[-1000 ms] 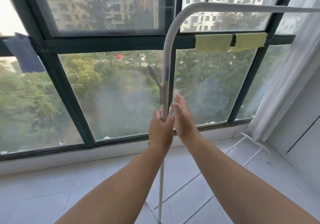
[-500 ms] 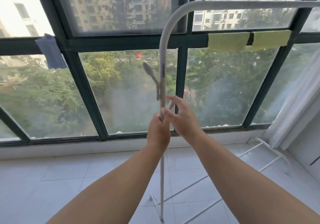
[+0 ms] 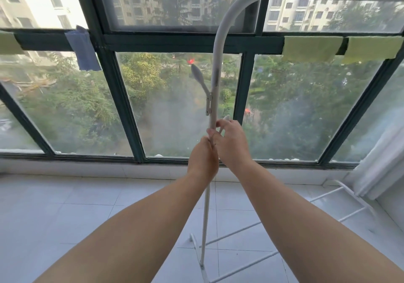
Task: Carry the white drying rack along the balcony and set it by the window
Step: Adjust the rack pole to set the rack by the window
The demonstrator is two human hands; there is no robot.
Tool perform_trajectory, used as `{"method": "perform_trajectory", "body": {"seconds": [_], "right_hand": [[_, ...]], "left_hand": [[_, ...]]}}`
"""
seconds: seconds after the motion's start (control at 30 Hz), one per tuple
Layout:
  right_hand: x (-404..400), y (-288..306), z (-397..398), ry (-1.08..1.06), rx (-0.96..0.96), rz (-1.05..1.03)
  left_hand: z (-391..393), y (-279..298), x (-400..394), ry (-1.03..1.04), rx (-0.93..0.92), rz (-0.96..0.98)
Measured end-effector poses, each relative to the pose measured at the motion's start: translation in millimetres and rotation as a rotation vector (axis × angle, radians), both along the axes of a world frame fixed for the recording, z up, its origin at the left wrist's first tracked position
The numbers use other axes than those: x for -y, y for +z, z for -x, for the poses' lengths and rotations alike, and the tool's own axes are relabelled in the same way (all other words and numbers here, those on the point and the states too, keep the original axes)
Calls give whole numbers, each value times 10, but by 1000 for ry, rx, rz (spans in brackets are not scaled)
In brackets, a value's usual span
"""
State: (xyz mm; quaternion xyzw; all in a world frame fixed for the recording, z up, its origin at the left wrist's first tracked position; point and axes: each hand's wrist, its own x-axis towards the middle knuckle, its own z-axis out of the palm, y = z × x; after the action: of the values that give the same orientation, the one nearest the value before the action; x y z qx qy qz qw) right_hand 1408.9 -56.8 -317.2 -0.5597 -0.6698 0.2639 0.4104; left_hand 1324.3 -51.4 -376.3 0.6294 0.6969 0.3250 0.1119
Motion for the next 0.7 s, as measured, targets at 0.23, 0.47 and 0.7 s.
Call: {"method": "perform_trajectory", "body": {"seconds": [0.23, 0.47, 0.7], "right_hand": [[-263, 69, 181, 13, -18, -1], [-786, 155, 397, -6, -10, -16], [-1457, 154, 719, -70, 3, -18]], "left_hand": [[206, 175, -209, 4, -22, 10], [481, 309, -702, -77, 27, -15], [844, 350, -1352, -184, 167, -41]]}}
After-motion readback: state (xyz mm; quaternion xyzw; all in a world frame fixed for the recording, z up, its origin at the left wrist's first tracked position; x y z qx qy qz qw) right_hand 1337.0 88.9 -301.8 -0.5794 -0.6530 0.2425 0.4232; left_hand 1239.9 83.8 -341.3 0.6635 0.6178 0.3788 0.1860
